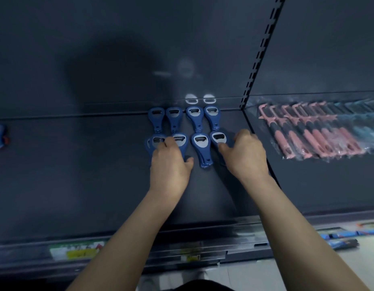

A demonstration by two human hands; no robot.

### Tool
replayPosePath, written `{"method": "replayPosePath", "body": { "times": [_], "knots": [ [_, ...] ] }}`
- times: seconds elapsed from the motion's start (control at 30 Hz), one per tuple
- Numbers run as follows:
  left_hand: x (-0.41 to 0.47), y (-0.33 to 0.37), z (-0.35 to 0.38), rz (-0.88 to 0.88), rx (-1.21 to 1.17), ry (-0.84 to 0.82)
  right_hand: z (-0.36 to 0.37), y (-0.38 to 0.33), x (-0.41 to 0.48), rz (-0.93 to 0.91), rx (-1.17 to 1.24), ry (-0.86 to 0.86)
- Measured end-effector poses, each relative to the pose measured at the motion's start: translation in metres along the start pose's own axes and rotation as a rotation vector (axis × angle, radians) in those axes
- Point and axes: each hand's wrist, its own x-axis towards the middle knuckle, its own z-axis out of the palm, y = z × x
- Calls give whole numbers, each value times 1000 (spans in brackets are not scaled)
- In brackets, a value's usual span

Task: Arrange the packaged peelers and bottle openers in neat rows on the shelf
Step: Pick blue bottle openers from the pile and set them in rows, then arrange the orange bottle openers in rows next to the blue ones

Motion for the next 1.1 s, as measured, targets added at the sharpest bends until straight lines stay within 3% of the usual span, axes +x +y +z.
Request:
{"method": "replayPosePath", "body": {
  "times": [0.17, 0.57, 0.73, 0.87, 1.1],
  "knots": [
    [-3, 9, 0, -34, 12, 13, 3, 6, -2, 22, -33, -119],
    [-14, 13, 0, -53, 17, -22, 3, 2, -9, -25, -128, -100],
    [-18, 1, -16, -5, -36, 69, -5, -11, -7, -251, -144, 42],
    [-17, -31, -40, 72, -29, 116, 6, -40, -13, -429, -84, -30],
    [-25, -126, -99, -8, 75, 167, 53, -125, -52, -601, -134, -157]
  ]
}}
